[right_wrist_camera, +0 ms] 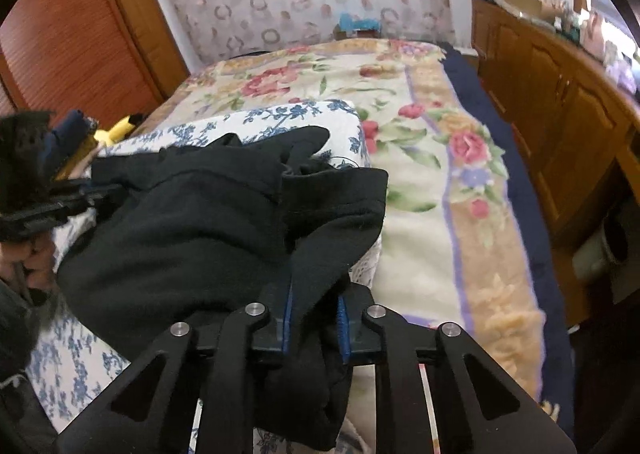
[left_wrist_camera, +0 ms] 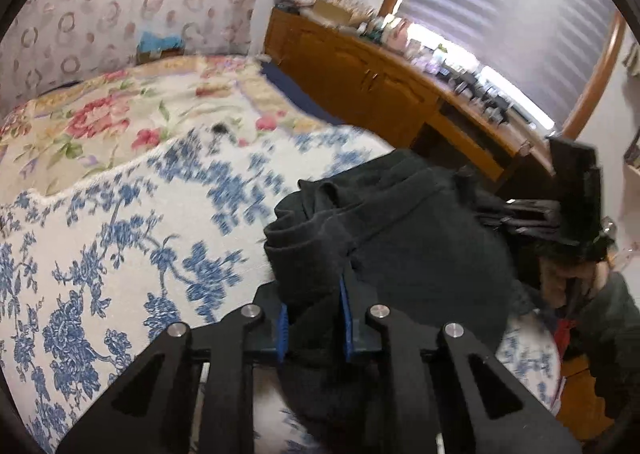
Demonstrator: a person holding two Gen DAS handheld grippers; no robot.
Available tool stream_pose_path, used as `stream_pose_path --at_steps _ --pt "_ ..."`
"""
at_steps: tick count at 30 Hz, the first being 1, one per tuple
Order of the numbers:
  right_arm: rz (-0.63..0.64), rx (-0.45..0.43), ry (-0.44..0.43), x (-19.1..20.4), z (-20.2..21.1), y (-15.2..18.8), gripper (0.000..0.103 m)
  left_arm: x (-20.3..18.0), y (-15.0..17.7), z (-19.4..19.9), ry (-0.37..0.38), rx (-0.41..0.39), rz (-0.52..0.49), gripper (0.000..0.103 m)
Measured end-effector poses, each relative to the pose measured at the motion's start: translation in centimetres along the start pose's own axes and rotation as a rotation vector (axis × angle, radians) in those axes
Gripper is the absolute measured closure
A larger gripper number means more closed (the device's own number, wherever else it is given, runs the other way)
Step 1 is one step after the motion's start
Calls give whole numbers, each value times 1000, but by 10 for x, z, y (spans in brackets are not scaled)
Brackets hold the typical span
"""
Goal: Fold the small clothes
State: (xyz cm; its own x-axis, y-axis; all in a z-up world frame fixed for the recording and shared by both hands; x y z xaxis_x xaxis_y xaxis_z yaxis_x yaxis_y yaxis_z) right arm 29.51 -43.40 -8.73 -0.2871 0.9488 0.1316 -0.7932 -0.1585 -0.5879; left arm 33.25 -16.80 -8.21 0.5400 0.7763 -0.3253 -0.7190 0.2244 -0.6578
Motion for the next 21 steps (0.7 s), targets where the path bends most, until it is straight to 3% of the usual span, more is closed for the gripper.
stream_pose_path --at_steps 7,13,17,21 --pt "54 -140 22 24 49 -15 93 -26 -10 56 71 -108 -38 88" --pt "137 -240 49 57 87 -39 93 -25 -11 113 68 -217 -43 88" --pt "221 -297 14 98 99 -61 93 -10 -4 156 24 -286 -33 88" --pt "303 -335 -61 148 95 -86 93 18 12 207 -73 -347 -10 88"
Point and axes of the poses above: each gripper's, at about its wrist camera, not at the fingertips, and z roughly against the way its jaws point, x to its left, y to its underside, the point moved 1 cm from there along -z, roughly the way its jaws point
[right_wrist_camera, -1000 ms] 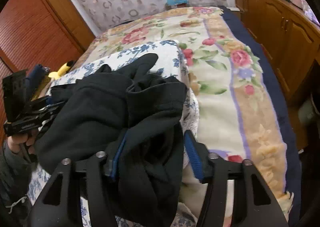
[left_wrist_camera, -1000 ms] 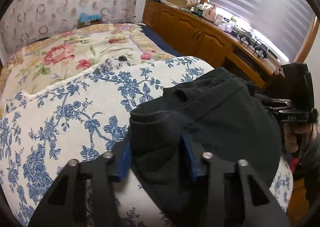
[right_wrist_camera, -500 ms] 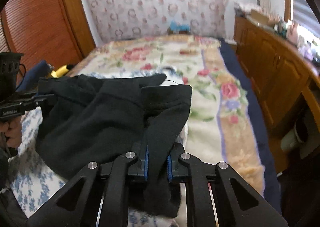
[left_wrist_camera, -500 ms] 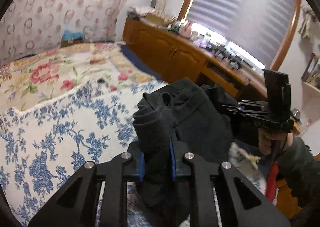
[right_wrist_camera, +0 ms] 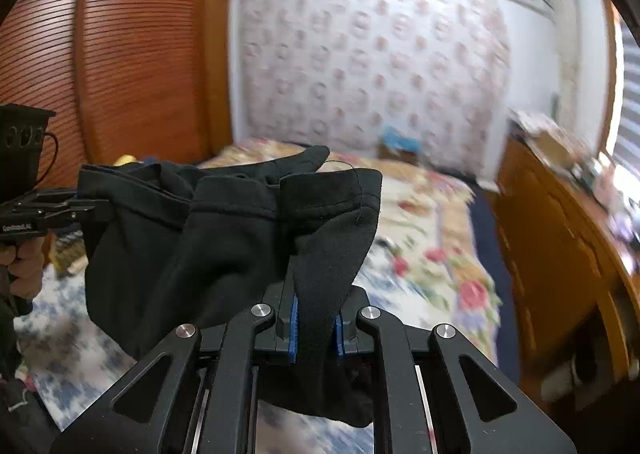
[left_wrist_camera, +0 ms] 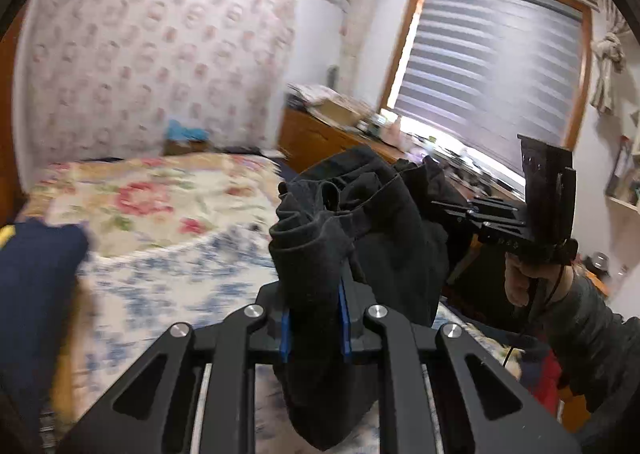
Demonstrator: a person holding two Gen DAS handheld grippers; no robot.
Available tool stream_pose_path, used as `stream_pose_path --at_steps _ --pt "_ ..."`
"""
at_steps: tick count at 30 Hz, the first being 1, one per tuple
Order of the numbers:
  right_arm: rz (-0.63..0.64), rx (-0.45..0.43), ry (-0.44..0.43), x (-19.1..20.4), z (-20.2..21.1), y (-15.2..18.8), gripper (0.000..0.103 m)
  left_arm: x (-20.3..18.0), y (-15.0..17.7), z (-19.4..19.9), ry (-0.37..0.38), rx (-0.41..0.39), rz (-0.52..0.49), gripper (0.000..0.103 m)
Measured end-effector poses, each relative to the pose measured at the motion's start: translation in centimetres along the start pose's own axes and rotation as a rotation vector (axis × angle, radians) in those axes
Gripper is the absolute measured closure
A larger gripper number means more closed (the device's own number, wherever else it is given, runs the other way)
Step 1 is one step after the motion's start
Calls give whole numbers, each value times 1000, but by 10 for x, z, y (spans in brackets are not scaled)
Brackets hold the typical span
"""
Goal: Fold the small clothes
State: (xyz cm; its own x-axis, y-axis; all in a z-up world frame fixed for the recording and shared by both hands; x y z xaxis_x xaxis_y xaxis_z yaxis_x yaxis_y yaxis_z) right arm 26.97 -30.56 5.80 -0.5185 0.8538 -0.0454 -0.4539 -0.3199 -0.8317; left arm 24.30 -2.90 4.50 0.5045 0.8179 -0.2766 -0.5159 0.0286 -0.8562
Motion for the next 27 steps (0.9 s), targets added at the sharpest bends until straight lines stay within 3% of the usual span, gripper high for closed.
stream_pose_path --at_steps 12,18,23,27 --pt "193 -76 -313 168 -107 -118 93 129 18 156 -337 -166 128 88" --pt "274 11 -393 243 -196 -154 93 202 45 164 -470 -135 231 88" --pt "326 115 -365 288 -284 -150 93 252 84 143 -547 -50 304 88" --pt "301 128 -348 295 -316 -148 90 265 92 143 -572 -37 323 87"
Point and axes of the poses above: each gripper's, at about its wrist camera, not at the fingertips, and z roughly against the way its jaws point, x to its left, y to its underside, the point moved 1 cm from there along -z, roughly the way its jaws point
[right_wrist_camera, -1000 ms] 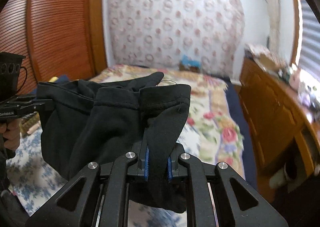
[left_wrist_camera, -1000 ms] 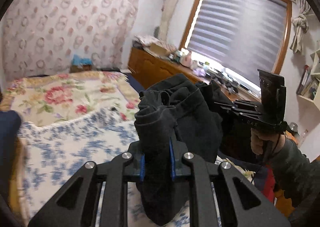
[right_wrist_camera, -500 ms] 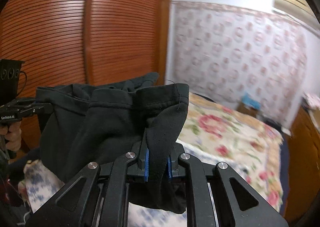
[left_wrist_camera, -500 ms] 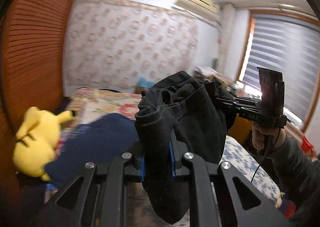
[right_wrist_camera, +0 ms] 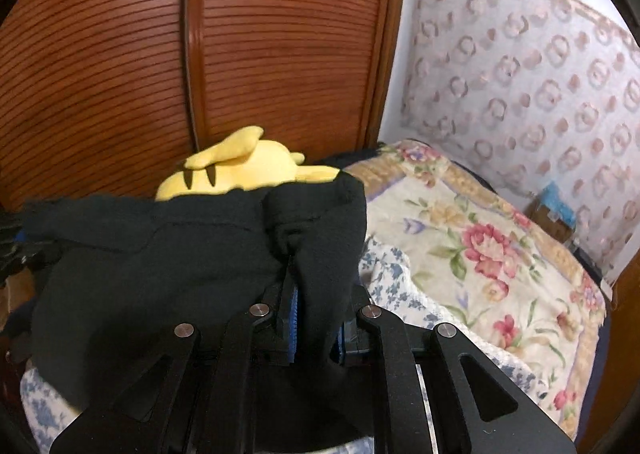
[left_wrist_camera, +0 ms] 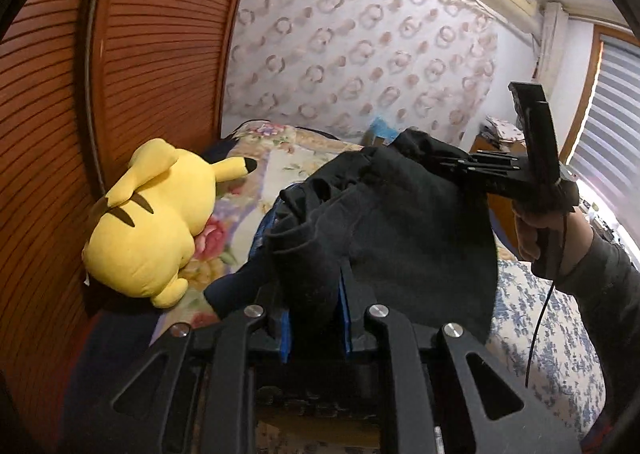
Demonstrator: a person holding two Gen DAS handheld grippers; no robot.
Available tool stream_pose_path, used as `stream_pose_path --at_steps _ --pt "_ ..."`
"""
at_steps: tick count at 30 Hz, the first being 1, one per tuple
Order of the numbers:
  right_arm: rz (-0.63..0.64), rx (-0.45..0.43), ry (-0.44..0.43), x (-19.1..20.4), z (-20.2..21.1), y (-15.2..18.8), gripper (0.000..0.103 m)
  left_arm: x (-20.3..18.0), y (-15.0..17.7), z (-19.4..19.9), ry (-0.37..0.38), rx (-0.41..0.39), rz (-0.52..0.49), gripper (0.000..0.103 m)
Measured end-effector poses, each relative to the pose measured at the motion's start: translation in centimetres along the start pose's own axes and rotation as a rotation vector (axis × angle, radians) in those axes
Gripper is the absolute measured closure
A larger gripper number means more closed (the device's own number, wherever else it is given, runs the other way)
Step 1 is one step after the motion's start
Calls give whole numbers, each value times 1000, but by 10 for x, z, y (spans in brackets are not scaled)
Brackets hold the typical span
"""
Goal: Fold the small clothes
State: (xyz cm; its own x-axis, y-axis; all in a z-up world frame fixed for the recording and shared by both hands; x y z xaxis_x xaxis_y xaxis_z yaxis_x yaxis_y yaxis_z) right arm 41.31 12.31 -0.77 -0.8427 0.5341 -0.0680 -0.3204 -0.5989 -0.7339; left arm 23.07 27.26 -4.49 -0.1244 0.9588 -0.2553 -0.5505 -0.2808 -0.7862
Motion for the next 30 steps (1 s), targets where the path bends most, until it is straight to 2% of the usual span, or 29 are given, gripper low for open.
stream_pose_path --at_steps 2,4,7,10,12,13,14,17,23,30 --pt "-18 -13 12 0 0 3 85 3 2 2 -7 5 -2 86" --pt "-48 -28 54 -4 4 4 71 2 4 4 -19 5 -9 83" --pt "-59 -100 113 1 25 9 63 -5 6 16 -38 -12 -27 76" --pt "-70 -172 77 19 48 10 57 -12 5 30 -61 -46 -51 67" --pt "-73 -181 23 30 53 14 53 -14 5 35 -68 -61 -61 52" --pt "-70 -175 -2 36 51 15 52 -15 5 39 -70 -72 -70 48" --pt "-67 -165 -20 41 47 17 51 -17 5 42 -75 -82 -77 39" --pt "-41 -108 -25 55 31 28 49 -24 5 51 -77 -100 -100 36" --pt "-82 -101 -24 45 10 48 45 -38 8 66 -48 -123 -110 26" --pt "-126 -111 26 48 49 56 44 -68 14 78 -33 -127 -151 25"
Point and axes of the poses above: each gripper's, at about its wrist camera, not at the fingertips, and z roughly against the way its jaws point, x to its left, y to its underside, the point moved 1 cm from there along -z, roughly the way its jaws point
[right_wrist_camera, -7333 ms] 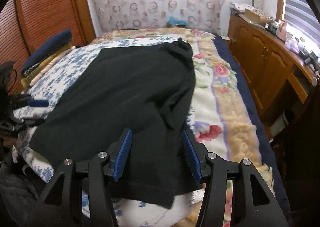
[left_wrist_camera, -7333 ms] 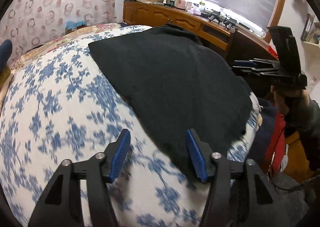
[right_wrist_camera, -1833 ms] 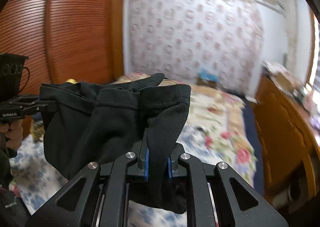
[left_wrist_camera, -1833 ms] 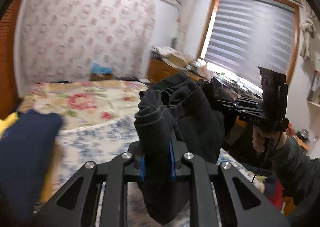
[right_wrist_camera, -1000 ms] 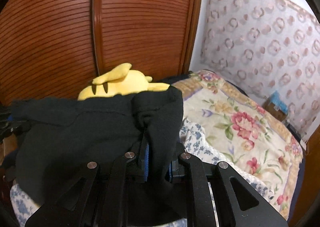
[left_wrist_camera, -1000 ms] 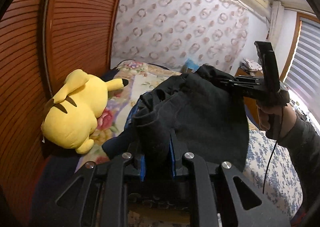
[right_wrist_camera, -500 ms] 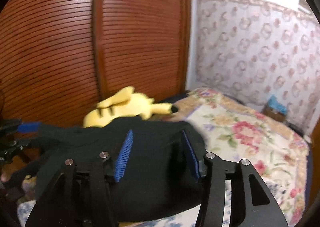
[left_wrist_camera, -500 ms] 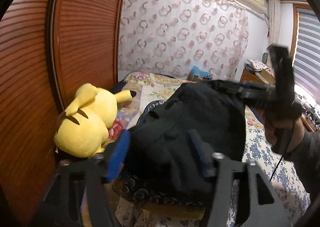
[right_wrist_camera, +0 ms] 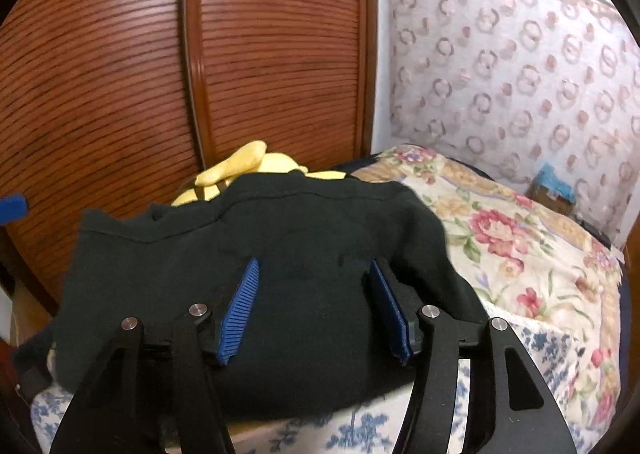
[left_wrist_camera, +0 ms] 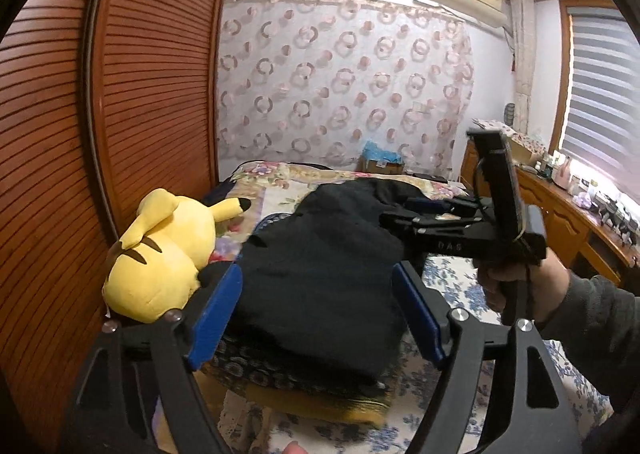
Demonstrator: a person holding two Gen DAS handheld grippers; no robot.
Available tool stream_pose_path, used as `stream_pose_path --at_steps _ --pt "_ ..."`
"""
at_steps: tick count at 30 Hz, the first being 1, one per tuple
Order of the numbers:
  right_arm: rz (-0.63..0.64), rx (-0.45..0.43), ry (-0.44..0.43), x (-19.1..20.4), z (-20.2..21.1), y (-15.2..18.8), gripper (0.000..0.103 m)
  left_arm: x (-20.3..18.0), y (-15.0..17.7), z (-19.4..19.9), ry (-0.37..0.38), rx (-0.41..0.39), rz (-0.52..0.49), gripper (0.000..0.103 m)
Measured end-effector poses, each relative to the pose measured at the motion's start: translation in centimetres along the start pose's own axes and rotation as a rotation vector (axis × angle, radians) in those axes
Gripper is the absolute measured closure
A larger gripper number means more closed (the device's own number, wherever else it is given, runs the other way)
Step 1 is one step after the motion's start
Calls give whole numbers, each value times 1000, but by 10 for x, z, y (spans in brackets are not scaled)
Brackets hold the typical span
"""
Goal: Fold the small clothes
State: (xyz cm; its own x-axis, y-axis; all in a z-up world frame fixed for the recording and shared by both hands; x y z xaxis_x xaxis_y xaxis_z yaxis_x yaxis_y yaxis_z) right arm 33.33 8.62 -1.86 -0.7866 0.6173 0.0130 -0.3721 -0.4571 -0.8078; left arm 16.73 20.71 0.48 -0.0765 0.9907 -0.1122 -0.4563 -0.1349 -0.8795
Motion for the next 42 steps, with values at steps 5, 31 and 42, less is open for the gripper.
stream_pose_path --at_steps 5,31,42 --pt "-39 -47 58 -5 64 15 44 -32 4 3 7 17 -48 25" --pt "-273 -214 467 -25 353 143 27 -177 24 57 115 -22 -136 25" --pt "-311 -228 523 -31 386 166 27 -200 20 70 156 -59 -136 25"
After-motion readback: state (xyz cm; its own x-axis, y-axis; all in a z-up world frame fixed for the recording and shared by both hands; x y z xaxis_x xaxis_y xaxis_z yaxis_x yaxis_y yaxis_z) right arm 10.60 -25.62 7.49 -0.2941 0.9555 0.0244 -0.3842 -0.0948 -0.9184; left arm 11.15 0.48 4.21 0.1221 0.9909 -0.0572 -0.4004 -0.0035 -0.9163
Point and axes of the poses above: each gripper's, at about its wrist camera, not at the fingertips, and z roughly against the way its jaws point, x to its left, y to its underside, the point moved 1 cm from there along -z, roughly the way its jaws point
